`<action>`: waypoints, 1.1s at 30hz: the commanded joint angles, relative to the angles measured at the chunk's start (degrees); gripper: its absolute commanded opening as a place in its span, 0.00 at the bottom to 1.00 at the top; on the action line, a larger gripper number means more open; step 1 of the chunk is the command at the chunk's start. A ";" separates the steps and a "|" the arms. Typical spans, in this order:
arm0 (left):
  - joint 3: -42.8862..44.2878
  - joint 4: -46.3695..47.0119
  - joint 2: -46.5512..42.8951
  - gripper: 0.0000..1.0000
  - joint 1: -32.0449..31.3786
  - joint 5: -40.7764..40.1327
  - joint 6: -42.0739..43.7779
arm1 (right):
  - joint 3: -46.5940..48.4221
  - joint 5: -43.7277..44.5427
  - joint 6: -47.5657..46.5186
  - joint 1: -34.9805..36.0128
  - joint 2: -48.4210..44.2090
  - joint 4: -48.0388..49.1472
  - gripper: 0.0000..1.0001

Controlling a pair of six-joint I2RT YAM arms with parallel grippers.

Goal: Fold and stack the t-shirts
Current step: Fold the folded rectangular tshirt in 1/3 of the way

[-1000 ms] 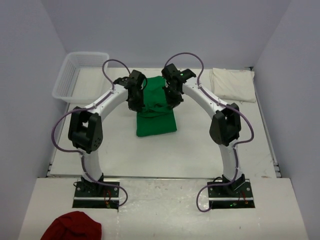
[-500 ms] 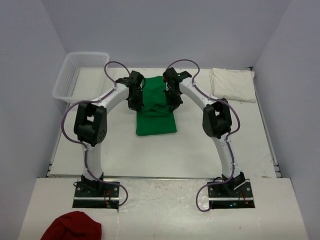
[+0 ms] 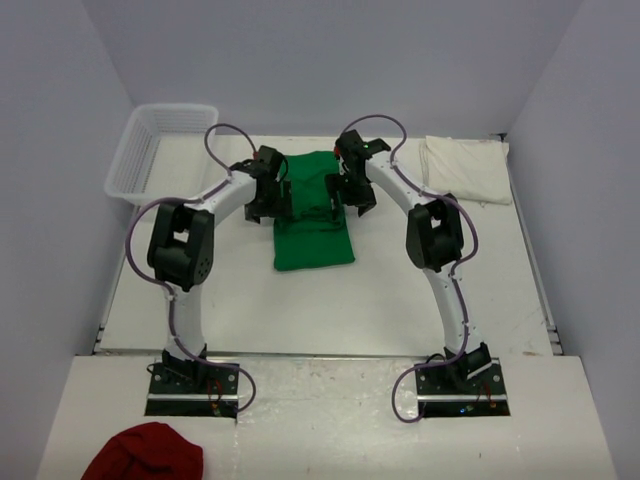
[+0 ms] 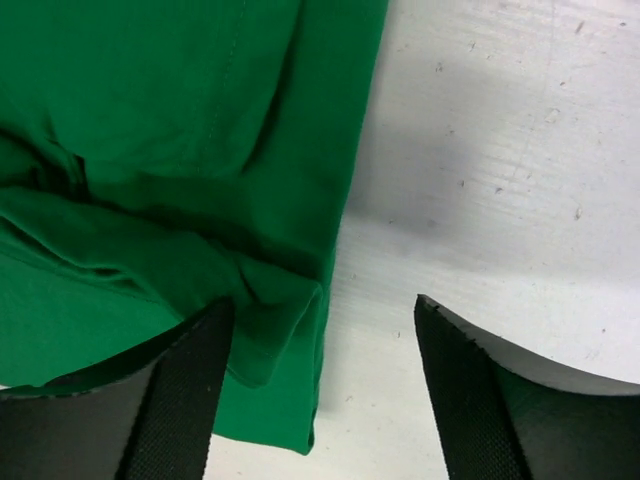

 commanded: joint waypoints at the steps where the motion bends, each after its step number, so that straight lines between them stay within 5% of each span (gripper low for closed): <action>1: -1.02 5.35 -6.85 0.79 0.43 -8.05 0.20 | 3.46 2.00 -0.99 0.00 -1.92 1.79 0.76; 6: -6.98 8.52 -16.71 0.80 -1.15 -15.10 0.82 | -1.54 3.59 0.33 0.35 -10.35 2.93 0.99; 13: -12.54 5.54 -26.39 0.71 -5.89 -8.01 2.74 | -15.94 2.27 -0.37 0.79 -22.49 4.43 0.97; 15: -14.81 5.44 -26.92 0.52 -8.26 -3.86 1.70 | -17.63 2.79 0.07 1.49 -24.43 4.69 0.73; 16: -15.61 5.62 -26.57 0.42 -8.97 -2.37 0.91 | -19.20 2.88 0.07 1.84 -24.87 4.87 0.38; 17: -16.40 5.53 -26.22 0.14 -9.84 0.43 0.29 | -20.00 2.71 0.16 2.10 -25.13 5.74 0.10; 18: -18.06 5.36 -25.78 0.00 -10.03 1.50 -0.49 | -20.10 1.05 0.24 2.54 -24.44 5.49 0.00; 23: -22.47 7.46 -20.42 0.00 -10.12 5.99 -3.58 | -19.49 -5.55 0.33 4.48 -20.05 7.59 0.00; 33: -23.00 13.97 -15.23 0.00 -10.12 0.46 -4.55 | -14.74 -7.84 3.14 6.06 -10.37 10.40 0.00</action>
